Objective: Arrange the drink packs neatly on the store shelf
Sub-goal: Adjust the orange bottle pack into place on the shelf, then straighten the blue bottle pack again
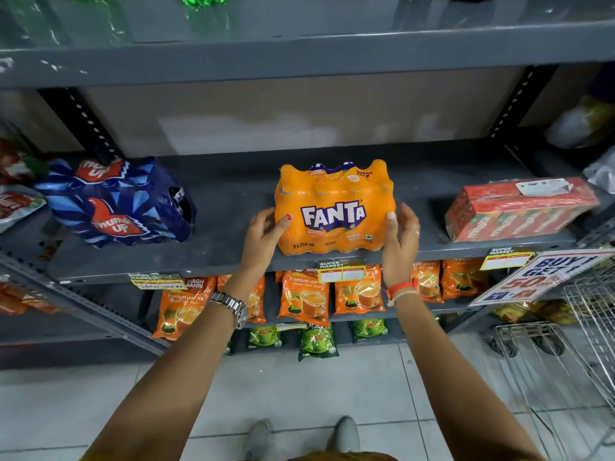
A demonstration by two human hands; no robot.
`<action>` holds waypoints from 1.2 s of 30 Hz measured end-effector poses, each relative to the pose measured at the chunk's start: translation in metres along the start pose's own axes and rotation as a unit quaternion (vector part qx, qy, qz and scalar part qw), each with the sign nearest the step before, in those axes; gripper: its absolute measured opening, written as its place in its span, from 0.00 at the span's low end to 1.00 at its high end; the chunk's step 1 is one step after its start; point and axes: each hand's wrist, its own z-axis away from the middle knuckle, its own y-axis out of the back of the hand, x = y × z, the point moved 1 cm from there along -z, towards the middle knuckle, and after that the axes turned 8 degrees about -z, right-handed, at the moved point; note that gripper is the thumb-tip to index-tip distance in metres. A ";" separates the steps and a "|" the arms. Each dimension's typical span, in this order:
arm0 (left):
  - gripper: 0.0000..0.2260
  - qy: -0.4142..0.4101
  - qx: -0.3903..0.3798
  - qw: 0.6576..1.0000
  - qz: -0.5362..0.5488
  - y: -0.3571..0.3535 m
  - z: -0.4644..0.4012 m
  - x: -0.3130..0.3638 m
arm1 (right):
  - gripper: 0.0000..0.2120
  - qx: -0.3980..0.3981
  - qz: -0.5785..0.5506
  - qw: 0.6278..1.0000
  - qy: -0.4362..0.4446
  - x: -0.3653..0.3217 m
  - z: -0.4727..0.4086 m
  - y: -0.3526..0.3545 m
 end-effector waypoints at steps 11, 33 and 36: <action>0.07 -0.003 0.356 0.934 0.037 0.195 0.031 -0.081 | 0.02 -0.008 0.004 0.998 0.064 0.027 0.129 -0.158; 0.17 -0.016 0.134 0.990 -0.041 0.331 -0.036 -0.097 | 0.19 -0.234 0.122 0.964 0.011 0.004 0.131 -0.320; 0.17 -0.025 0.140 0.989 -0.047 0.325 -0.030 -0.100 | 0.21 -0.227 0.118 0.967 0.001 0.004 0.135 -0.309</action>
